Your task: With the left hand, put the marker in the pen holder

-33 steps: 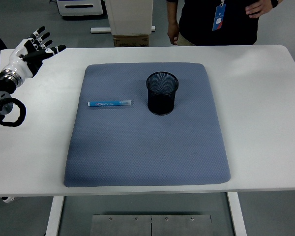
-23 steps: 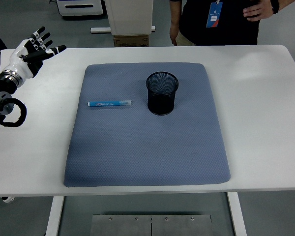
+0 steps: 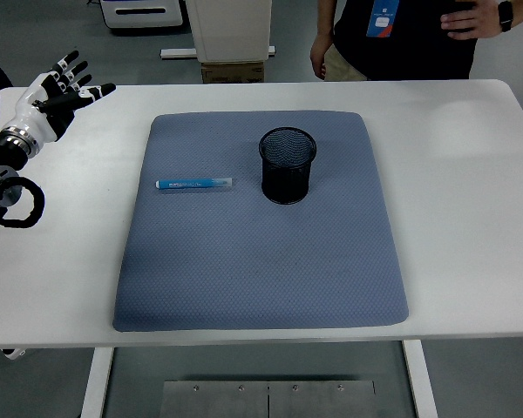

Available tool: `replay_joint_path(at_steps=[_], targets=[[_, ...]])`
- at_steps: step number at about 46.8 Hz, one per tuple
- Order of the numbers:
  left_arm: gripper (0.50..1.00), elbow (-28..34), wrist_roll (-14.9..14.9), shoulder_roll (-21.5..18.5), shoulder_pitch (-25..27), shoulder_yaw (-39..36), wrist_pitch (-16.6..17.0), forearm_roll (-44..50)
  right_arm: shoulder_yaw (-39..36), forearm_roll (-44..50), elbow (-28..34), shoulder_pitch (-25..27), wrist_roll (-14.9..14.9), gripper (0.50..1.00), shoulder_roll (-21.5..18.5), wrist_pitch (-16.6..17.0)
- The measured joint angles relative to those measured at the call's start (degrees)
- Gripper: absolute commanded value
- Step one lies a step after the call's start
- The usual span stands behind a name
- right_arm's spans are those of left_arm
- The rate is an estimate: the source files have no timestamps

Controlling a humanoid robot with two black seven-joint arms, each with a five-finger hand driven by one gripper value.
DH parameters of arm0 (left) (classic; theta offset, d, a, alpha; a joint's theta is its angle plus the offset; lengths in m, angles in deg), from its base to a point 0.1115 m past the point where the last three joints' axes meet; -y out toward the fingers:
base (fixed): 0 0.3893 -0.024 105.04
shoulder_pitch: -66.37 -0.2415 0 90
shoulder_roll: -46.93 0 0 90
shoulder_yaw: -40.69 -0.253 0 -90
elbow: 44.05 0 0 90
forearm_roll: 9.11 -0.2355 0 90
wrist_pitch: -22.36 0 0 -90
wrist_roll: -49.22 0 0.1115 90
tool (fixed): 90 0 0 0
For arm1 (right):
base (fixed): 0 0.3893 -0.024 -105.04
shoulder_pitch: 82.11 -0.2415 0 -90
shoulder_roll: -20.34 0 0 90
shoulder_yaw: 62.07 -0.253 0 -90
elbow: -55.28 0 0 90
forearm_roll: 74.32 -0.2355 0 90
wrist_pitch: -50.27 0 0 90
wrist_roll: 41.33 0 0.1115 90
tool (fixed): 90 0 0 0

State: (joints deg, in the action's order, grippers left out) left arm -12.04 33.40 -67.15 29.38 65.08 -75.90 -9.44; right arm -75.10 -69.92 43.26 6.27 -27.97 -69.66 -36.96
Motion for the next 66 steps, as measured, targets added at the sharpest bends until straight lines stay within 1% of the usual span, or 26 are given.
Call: replay_joint_path(at_steps=[30, 48, 53, 57, 66], targets=[[1.000, 0.08, 0.01, 0.32, 0.22, -0.15, -0.44, -0.75, -0.01, 0.00, -0.01, -0.05, 0.00, 1.000, 0.00, 0.00], [1.000, 0.00, 0.01, -0.35, 0.11, -0.21, -0.45, -0.97, -0.01, 0.00, 0.01, -0.01, 0.00, 1.000, 0.00, 0.02], [1.000, 0.32, 0.08, -0.41, 0.72, -0.68, -1.53, -1.62, -0.01, 0.00, 0.01, 0.01, 0.00, 1.000, 0.00, 0.02], [1.000, 1.07, 0.26, -0.30, 2.04, -2.38, -1.75, -2.95, -0.02, 0.00, 0.01, -0.04, 0.00, 1.000, 0.00, 0.02], [1.000, 4.89, 0.27, -0.32, 7.77, -11.89, -1.31, -6.75, 0.00, 0.00, 0.04, -0.04, 0.00, 1.000, 0.00, 0.01]])
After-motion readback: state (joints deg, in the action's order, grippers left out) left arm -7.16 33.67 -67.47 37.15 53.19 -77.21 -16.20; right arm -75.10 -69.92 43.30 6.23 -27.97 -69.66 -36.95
